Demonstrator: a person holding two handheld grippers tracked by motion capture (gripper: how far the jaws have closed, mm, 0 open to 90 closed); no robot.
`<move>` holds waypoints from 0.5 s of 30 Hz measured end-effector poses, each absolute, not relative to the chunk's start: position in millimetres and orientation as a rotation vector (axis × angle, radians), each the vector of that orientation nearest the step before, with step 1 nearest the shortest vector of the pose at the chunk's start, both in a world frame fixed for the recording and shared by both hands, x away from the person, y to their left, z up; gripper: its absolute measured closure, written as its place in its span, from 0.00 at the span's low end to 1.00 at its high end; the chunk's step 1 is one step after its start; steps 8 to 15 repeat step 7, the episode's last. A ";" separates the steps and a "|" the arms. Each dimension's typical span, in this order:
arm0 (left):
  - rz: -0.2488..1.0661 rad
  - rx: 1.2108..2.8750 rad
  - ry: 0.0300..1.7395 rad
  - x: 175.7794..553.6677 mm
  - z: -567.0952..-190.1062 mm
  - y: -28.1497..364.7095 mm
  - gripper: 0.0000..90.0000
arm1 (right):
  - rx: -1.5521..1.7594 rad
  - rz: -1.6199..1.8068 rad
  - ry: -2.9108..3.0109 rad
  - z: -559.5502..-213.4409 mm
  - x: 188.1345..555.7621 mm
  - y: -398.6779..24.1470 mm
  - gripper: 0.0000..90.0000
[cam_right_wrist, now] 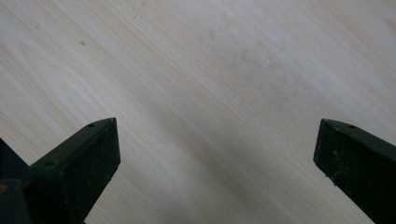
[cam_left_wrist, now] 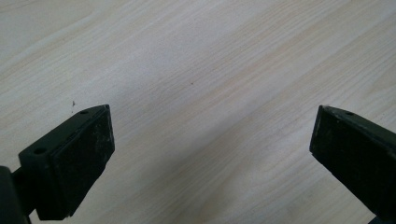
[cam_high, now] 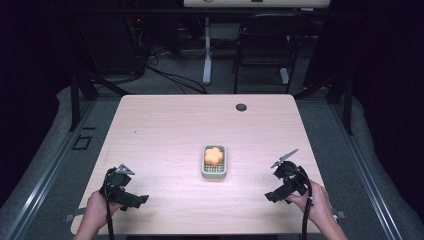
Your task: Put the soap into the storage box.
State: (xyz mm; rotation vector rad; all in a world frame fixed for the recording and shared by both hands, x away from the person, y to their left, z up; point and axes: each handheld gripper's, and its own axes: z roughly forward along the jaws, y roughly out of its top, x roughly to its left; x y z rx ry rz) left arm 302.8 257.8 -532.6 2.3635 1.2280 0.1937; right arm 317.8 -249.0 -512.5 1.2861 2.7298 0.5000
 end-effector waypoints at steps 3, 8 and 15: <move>0.201 2.363 1.227 302.5 -532.4 256.9 0.00 | 1.340 0.548 2.677 -521.1 315.7 -248.8 0.00; 0.200 2.365 1.227 303.0 -532.4 256.9 0.00 | 1.290 0.460 2.724 -519.0 319.0 -249.5 0.01; 0.200 2.365 1.227 303.0 -532.4 256.9 0.00 | 1.290 0.460 2.724 -519.0 319.0 -249.5 0.01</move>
